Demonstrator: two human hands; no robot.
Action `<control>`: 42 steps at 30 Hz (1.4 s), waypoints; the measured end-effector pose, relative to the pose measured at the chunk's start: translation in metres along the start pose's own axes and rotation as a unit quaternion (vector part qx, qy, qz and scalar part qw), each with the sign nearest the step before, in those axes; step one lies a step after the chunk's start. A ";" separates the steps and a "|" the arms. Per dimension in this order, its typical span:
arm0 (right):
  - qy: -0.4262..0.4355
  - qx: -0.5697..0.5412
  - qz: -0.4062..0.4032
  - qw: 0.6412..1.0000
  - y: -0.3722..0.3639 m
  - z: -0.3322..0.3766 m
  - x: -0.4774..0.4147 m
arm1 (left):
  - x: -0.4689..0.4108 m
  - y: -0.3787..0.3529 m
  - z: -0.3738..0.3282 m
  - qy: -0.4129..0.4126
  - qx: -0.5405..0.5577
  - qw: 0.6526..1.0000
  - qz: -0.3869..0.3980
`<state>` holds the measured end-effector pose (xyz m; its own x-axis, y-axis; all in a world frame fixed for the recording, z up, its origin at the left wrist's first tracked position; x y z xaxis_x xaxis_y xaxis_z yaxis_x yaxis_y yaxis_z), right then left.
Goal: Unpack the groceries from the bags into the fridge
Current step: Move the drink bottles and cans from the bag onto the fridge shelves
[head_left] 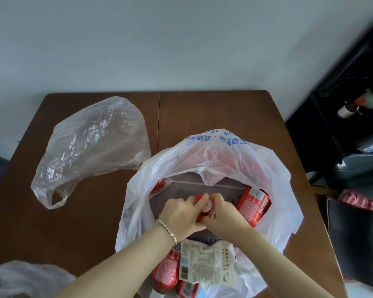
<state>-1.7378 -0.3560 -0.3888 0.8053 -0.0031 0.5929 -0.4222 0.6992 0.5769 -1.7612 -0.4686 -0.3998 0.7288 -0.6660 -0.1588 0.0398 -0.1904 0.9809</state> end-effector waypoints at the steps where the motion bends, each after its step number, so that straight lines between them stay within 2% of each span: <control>1: 0.007 -0.002 0.007 1.000 0.002 -0.002 0.002 | -0.003 -0.001 -0.001 -0.006 -0.005 1.000 0.007; 4: 0.035 0.011 0.012 0.999 0.003 -0.008 0.006 | -0.012 -0.004 -0.001 -0.008 -0.015 0.999 0.032; 8: 0.084 0.042 0.004 0.996 0.007 -0.015 0.005 | -0.022 -0.004 0.002 -0.005 -0.022 0.999 0.026; 10: 0.095 0.098 -0.009 0.991 0.012 -0.021 0.005 | -0.024 -0.005 0.001 -0.014 -0.021 1.000 0.018; 12: 0.085 0.211 -0.010 0.974 0.016 -0.032 0.006 | -0.025 -0.006 -0.001 -0.018 -0.017 1.000 0.018; 14: 0.097 0.393 0.049 0.913 0.015 -0.046 0.008 | -0.024 -0.008 -0.002 -0.012 -0.020 1.000 0.017; 16: 0.119 0.514 0.116 0.842 0.008 -0.061 0.010 | -0.025 -0.009 -0.002 -0.009 -0.022 1.000 0.018; 22: 0.127 0.663 0.180 0.715 -0.015 -0.062 -0.011 | -0.024 -0.008 -0.003 -0.004 -0.017 0.999 0.030; 24: 0.141 0.681 0.194 0.692 -0.017 -0.061 -0.016 | -0.024 -0.008 -0.004 -0.001 -0.013 0.999 0.039; 26: 0.167 0.655 0.151 0.721 -0.012 -0.057 -0.017 | -0.024 -0.007 -0.005 0.000 -0.014 0.999 0.046; 27: 0.193 0.631 0.090 0.746 -0.007 -0.054 -0.017 | -0.024 -0.007 -0.005 0.004 -0.015 0.999 0.051; 29: 0.204 0.562 -0.019 0.801 0.008 -0.050 -0.007 | -0.024 -0.006 -0.007 0.011 -0.018 0.998 0.057; 31: 0.217 0.437 -0.103 0.867 0.016 -0.058 -0.002 | -0.023 -0.004 -0.008 0.015 -0.018 0.997 0.068; 32: 0.202 0.386 -0.136 0.890 0.020 -0.063 0.000 | -0.023 -0.004 -0.008 0.013 -0.019 0.997 0.070; 34: 0.147 0.279 -0.145 0.938 0.025 -0.066 0.010 | -0.023 -0.002 -0.010 0.006 -0.017 0.998 0.066; 37: 0.041 0.146 -0.194 0.969 0.038 -0.083 0.022 | -0.024 -0.001 -0.011 0.012 -0.025 0.996 0.087; 39: 0.010 0.053 -0.201 0.978 0.043 -0.089 0.028 | -0.024 0.003 -0.012 0.029 -0.051 0.993 0.105; 42: -0.004 0.009 -0.190 0.982 0.049 -0.082 0.039 | -0.027 0.007 -0.010 0.036 -0.084 0.987 0.134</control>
<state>-1.6927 -0.2636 -0.3835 0.9025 -0.2667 0.3381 -0.1004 0.6333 0.7674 -1.7737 -0.4443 -0.3874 0.7753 -0.6216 0.1121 -0.0530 0.1129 0.9922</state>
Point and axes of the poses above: each hand's wrist, its own x-axis away from the middle knuckle, its own y-axis out of the back of the hand, z = x × y, the point moved 4 cm from there along -x, towards the middle knuckle, and after that the axes turned 2 degrees about -y, right-handed, at the moved point
